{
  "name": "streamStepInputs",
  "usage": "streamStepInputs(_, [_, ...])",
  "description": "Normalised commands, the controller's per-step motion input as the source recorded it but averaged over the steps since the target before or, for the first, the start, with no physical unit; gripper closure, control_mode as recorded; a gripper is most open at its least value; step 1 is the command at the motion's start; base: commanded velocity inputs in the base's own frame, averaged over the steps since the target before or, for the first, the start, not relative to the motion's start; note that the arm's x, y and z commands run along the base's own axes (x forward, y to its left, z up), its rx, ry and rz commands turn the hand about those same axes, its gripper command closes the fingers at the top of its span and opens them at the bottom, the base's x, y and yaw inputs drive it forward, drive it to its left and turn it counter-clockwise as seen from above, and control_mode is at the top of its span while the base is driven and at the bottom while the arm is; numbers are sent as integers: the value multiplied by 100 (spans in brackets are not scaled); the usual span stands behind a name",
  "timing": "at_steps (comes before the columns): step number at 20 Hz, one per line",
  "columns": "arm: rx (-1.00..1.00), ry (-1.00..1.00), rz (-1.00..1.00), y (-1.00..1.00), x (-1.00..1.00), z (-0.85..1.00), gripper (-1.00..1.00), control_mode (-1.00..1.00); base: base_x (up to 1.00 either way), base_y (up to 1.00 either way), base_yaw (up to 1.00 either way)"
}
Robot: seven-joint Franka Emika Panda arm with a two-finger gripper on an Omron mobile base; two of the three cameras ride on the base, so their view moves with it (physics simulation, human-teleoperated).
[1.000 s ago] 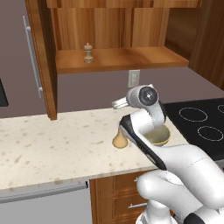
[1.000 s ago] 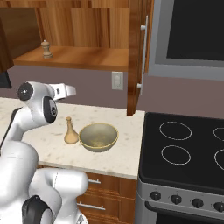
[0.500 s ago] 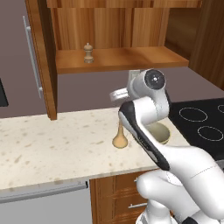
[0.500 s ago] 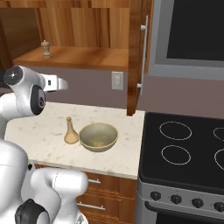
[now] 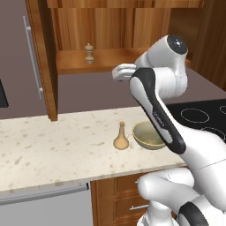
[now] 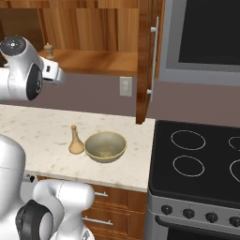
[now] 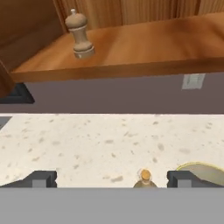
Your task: Retrieve the bottle and the shaker from the cabinet and place them next to the mixing bowl on the counter. Then add garlic from the fridge to the mixing bowl.
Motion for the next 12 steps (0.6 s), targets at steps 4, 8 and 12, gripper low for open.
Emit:
streamStepInputs(4, [14, -18, 12, 20, -14, 17, -100, -100, 0, 0, 0])
streamStepInputs(8, [0, -33, 8, 43, 13, 4, -100, -100, 0, 0, 0])
streamStepInputs(12, [0, -24, 15, 53, 0, 44, -100, -100, 0, 0, 0])
